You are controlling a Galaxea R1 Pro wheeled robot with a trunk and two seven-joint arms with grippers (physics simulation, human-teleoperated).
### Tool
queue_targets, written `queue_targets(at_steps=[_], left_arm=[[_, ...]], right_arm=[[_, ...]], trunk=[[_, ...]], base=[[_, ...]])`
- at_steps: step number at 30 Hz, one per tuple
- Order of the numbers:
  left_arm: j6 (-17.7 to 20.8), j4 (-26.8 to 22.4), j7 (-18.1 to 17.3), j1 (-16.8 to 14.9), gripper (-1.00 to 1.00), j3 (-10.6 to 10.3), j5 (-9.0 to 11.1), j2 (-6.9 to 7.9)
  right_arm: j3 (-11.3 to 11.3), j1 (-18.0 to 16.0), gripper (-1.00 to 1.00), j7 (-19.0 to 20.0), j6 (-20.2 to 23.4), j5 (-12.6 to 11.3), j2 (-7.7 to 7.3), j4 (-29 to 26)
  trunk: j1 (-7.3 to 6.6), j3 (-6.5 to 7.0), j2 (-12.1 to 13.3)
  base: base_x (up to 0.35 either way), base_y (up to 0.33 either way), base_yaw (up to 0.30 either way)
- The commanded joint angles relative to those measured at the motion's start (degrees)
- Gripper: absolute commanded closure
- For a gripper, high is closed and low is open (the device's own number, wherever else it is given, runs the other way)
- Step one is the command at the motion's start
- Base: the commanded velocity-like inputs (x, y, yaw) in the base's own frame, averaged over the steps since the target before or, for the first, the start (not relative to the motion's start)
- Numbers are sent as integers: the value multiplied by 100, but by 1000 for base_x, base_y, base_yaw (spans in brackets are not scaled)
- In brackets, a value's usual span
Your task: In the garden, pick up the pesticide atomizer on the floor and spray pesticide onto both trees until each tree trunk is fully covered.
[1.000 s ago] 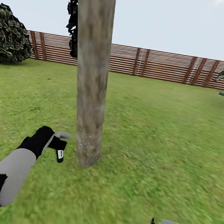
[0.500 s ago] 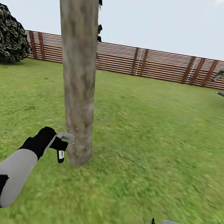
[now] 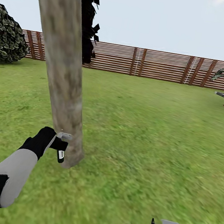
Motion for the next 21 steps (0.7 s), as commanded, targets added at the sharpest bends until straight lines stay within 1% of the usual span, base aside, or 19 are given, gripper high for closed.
queue_targets(at_steps=[1,9,12,17,19,21], left_arm=[[20,-7,-51,-4,100,29,-59,-5],[15,25,-49,0,100,30,-69,5],[-2,70,-50,16,100,36,-78,44],[-24,29,-51,302,100,52,-93,106],[-29,15,-48,345,100,36,-89,94],[-29,0,-43,360,100,31,-82,50]], right_arm=[[-31,-4,-100,-29,-12,61,1,8],[-31,-4,-100,-29,-12,61,2,8],[-31,-4,-100,-29,-12,60,2,7],[-31,-4,-100,-29,-12,60,5,8],[-31,-4,-100,-29,-12,60,4,8],[-31,-4,-100,-29,-12,61,4,8]], trunk=[[-1,-5,-2],[-1,-5,-2],[-1,-5,-2],[-1,-5,-2],[-1,-5,-2],[-1,-5,-2]], base=[[-48,-274,0],[-101,-274,5],[-67,-274,166],[-4,-274,216],[73,-274,53],[119,-273,16]])
